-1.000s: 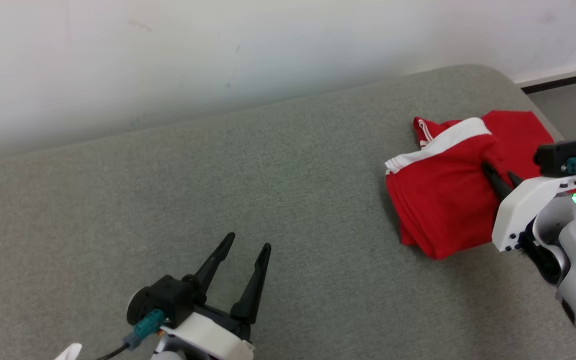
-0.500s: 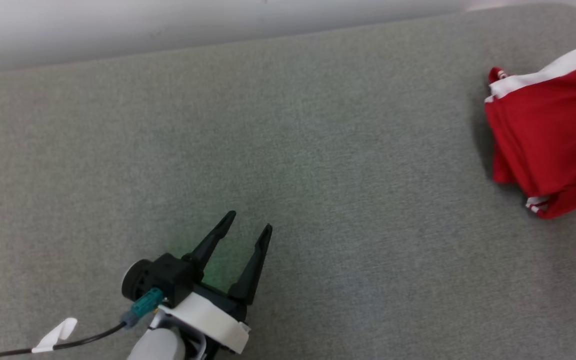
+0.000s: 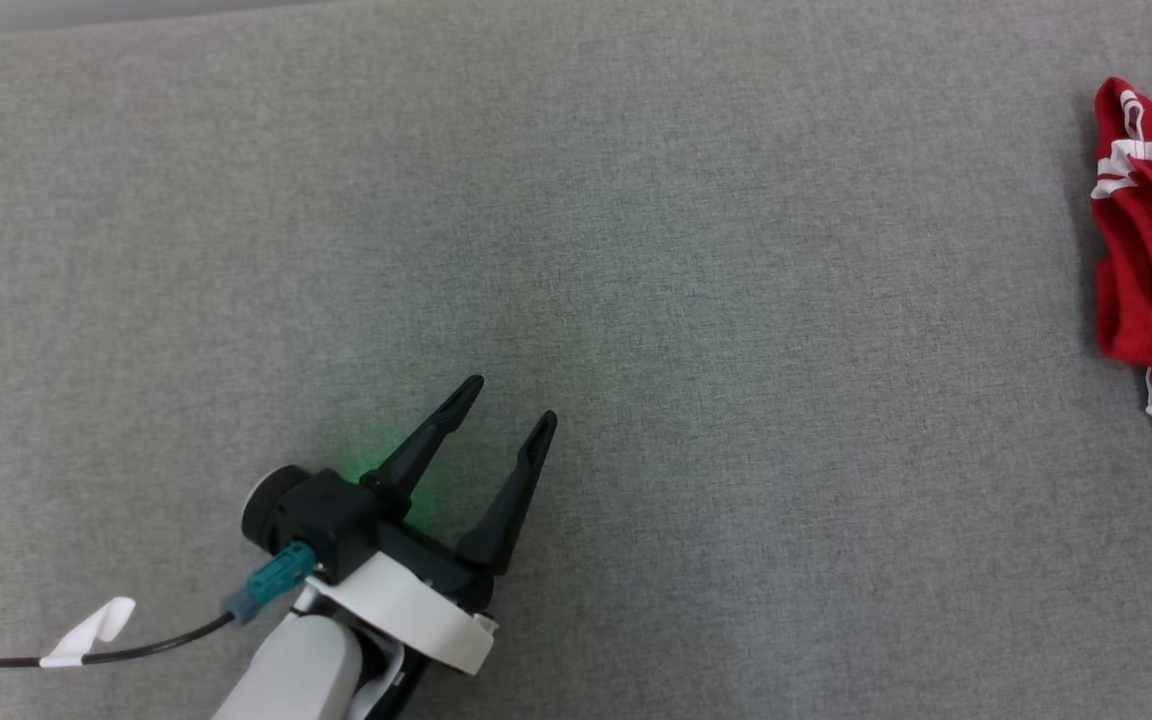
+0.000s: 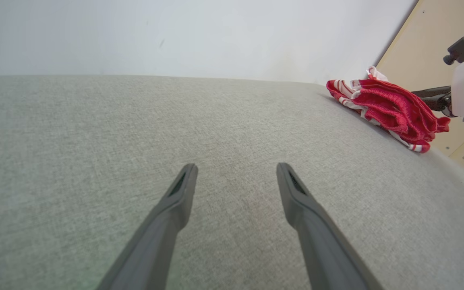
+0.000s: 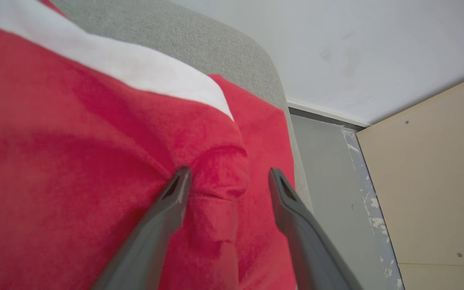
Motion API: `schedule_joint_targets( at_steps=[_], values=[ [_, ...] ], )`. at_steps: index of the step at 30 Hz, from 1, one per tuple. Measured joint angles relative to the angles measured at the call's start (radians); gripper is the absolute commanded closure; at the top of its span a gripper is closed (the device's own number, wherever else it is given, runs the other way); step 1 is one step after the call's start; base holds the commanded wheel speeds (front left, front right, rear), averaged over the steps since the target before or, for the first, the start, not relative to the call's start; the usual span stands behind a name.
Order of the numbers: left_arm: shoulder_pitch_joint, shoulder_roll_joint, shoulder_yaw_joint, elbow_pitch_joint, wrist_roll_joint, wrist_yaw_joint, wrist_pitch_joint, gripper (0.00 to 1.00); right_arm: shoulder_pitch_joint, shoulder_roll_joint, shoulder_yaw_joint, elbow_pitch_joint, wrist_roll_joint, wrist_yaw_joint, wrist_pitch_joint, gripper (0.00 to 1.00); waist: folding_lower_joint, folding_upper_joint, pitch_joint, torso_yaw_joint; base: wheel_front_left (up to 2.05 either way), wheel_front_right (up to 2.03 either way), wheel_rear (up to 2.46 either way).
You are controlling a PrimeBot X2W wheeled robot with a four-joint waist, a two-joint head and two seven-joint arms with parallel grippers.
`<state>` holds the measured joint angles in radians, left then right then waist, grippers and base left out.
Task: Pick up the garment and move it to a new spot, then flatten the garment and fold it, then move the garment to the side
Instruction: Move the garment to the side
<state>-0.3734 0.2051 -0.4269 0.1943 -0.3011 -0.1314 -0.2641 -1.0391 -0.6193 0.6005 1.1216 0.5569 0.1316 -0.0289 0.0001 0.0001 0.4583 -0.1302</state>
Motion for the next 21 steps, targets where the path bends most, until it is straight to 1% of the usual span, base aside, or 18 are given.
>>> schedule_joint_targets(
  at_steps=[5, 11, 15, 18, 21],
  values=[
    [0.002, -0.005, 0.015, 0.010, -0.009, 0.000, 0.000, 0.00, -0.022, 0.043, -0.016, 0.098, -0.043, 0.000, -0.050, 0.00, 0.0000, 0.0000, -0.022, 0.003, 0.00, 0.00, 0.00],
    [0.028, -0.025, 0.057, 0.017, -0.012, 0.000, 0.000, 0.00, -0.038, 0.080, -0.026, 0.127, -0.083, 0.000, -0.123, 0.00, 0.0000, -0.0001, -0.098, -0.003, 0.00, 0.00, 0.00],
    [0.060, -0.034, 0.108, 0.021, -0.012, 0.002, 0.000, 0.00, -0.037, 0.109, -0.023, 0.103, -0.088, 0.000, -0.162, 0.00, 0.0000, -0.0002, -0.173, -0.008, 0.00, 0.00, 0.00],
    [0.087, -0.040, 0.157, 0.020, -0.011, 0.012, 0.000, 0.00, -0.007, 0.133, -0.023, 0.048, -0.063, 0.000, -0.188, 0.00, -0.0001, -0.0002, -0.236, -0.011, 0.00, 0.00, 0.00],
    [0.127, -0.046, 0.210, 0.010, -0.008, 0.024, 0.000, 0.00, 0.059, 0.146, -0.004, -0.030, -0.038, 0.000, -0.199, 0.00, 0.0000, -0.0001, -0.304, -0.013, 0.00, 0.00, 0.00]
  ],
)
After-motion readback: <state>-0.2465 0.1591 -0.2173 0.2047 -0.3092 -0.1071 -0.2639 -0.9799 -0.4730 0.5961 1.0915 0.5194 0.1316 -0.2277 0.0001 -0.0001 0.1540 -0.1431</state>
